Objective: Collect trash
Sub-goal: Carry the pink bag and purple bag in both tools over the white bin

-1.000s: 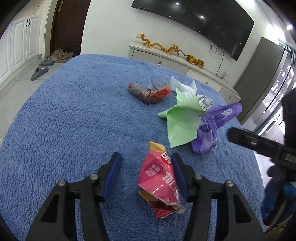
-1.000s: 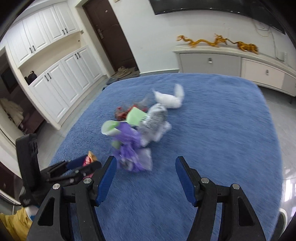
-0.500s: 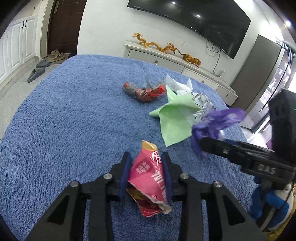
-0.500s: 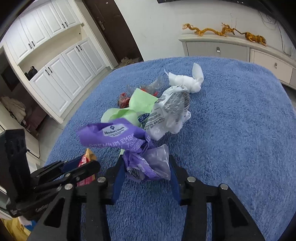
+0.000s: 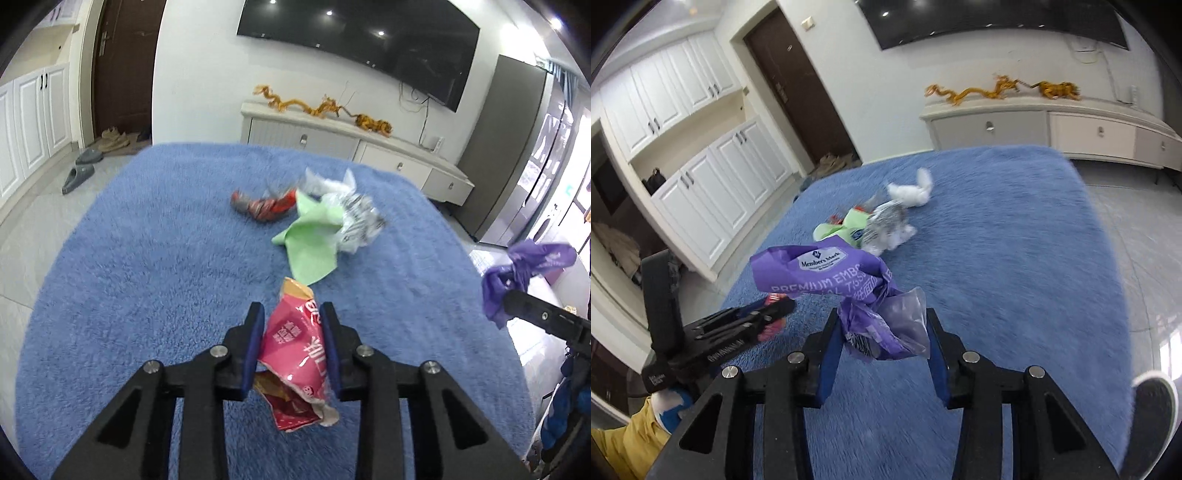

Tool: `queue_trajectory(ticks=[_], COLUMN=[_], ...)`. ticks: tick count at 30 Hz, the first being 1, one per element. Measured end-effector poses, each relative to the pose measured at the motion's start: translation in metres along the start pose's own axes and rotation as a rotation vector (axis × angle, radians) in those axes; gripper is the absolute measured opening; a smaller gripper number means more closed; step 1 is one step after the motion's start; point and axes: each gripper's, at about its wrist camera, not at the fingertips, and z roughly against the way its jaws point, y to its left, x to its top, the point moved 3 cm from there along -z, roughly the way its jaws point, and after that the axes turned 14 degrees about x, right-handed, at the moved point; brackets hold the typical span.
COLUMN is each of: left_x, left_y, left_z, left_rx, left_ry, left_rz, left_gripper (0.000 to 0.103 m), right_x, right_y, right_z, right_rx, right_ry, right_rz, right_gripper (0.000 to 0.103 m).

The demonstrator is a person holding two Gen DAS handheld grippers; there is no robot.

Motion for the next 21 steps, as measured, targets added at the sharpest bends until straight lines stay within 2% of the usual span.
queue_trajectory(ticks=[5,10,13,17,21], left_x=[0.015,0.030,0.034,0.038,0.034], left_y=[-0.005,-0.037,-0.072,-0.136,-0.218], left_z=[0.031,0.054,0.062,0.069,0.066], left_rx=[0.001,-0.023,-0.061,-0.136,-0.226], left_ry=[-0.044,-0.064,-0.065,-0.057,-0.026], left_rz=[0.000,-0.034,-0.075,-0.157,-0.259], left_gripper=[0.029,0.029,0.029,0.029,0.029], right_x=[-0.006,-0.016,-0.026,-0.051,-0.083], right_y=[-0.015,-0.032,-0.050,-0.088,-0.135], right_z=[0.062,0.117,0.149,0.192,0.227], right_rx=[-0.014,-0.075,-0.140,-0.250,-0.329], right_ry=[-0.120,-0.216,-0.264,-0.315,-0.356], right_rz=[-0.052,-0.063,-0.077,-0.130,-0.237], right_gripper=[0.039,0.040,0.040,0.040,0.040])
